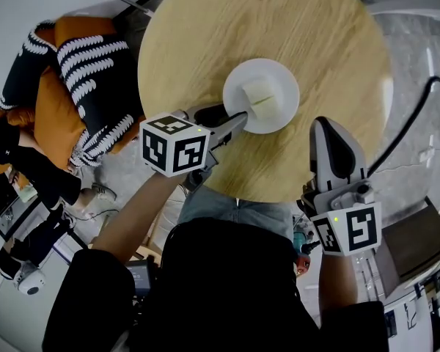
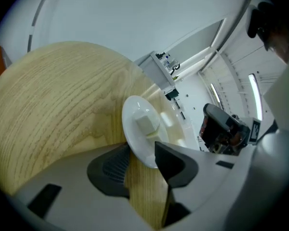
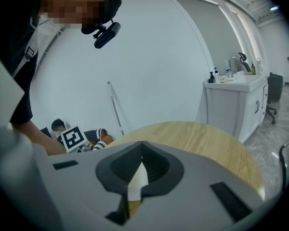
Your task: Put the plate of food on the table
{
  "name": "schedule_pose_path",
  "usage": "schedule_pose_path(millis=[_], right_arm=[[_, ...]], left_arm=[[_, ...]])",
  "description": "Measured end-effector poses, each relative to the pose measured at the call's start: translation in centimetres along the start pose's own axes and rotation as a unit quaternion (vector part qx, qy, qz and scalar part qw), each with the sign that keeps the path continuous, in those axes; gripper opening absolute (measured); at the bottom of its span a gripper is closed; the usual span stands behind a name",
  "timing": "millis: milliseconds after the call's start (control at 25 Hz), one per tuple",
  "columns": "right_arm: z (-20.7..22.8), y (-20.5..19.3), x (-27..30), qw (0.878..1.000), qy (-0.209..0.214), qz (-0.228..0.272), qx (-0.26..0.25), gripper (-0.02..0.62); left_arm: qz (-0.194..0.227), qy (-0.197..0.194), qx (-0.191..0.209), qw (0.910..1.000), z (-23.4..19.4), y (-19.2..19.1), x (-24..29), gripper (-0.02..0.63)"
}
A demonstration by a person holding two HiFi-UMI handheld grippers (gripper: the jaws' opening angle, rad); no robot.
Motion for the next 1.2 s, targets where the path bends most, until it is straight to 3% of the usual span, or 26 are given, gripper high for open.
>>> schedule_pose_path(millis=[200,320,480,600,960,1000,1080,1200], right_arm=[[0.0,0.3,0.2,1.000,0.003,0.000,0.000,0.006],[-0.1,0.5,0.4,1.000,0.003,0.001,-0.001,0.006],[-0.1,0.5,0.2,1.000,0.004,0.003,-0.002,0.006],[-0.4,0.7,0.6,1.000,0.006,0.005,-0.005,0.006],[-2.1,1.2,0.2,1.000,0.008,0.014,-0.011,0.006],[-2.2,1.2,0.1,1.000,0.008,0.014,-0.011,0.006],[-2.5,1.2,0.0,1.000,0.008,0.015,-0.012,0.006],[-2.8,1.0,-0.1,1.000,0.008,0.015,-0.012,0.006]], left_arm=[[-0.067,-0.062,-0.001,0.9958,0.1,0.1,0.1,0.146],[-0.098,-0.045,0.042,0.9933,0.2,0.6,-0.1,0.146],[-0.152,-0.007,0.105,0.9828,0.3,0.5,0.0,0.146],[-0.190,-0.004,0.116,0.9749,0.0,0.5,-0.1,0.146],[-0.254,-0.020,0.150,0.9554,-0.1,0.4,-1.7,0.146],[-0.259,-0.026,0.156,0.9529,0.0,0.3,-1.8,0.155],[-0.275,-0.038,0.169,0.9458,0.1,0.1,-1.9,0.249],[-0.296,-0.037,0.187,0.9358,0.0,-0.3,-1.9,0.264]])
Point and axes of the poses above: the fingertips, and each gripper's own axes: x forward along the fingers, z to its right, y out of its top, the point moved 8 cm from there along -x, backward along the fingers, and after that the axes turned 9 degrees about -y, right-handed, at the moved point
